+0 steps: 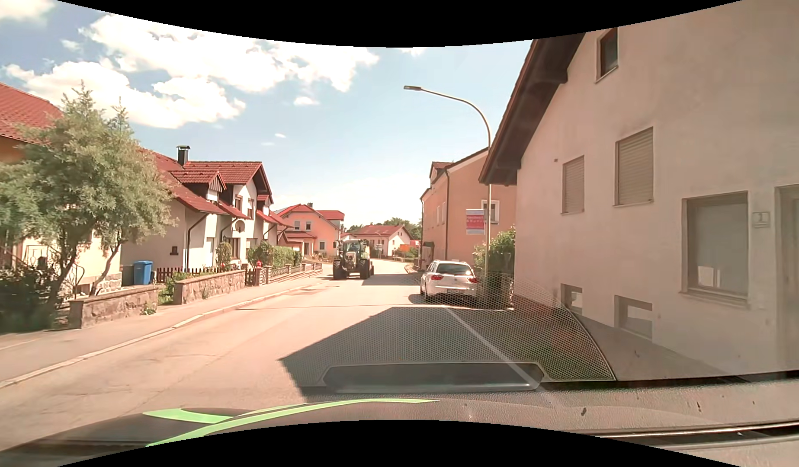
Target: Follow the waypoints while adhering to traffic rules and regulations
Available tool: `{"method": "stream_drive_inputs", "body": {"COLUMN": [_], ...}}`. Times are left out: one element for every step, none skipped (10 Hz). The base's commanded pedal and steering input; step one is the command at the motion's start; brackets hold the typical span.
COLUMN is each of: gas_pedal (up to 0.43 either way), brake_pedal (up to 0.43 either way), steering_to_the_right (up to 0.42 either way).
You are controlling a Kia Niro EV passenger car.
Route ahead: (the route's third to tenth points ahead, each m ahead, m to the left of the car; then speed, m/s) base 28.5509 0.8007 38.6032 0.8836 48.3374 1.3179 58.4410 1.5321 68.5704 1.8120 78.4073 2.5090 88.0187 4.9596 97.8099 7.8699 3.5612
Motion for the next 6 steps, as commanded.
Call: {"method": "stream_drive_inputs", "body": {"gas_pedal": [0.0, 0.0, 0.0, 0.0, 0.0, 0.0], "brake_pedal": [0.238, 0.232, 0.238, 0.238, 0.232, 0.238], "steering_to_the_right": [0.004, 0.004, 0.004, 0.004, 0.003, 0.002]}}
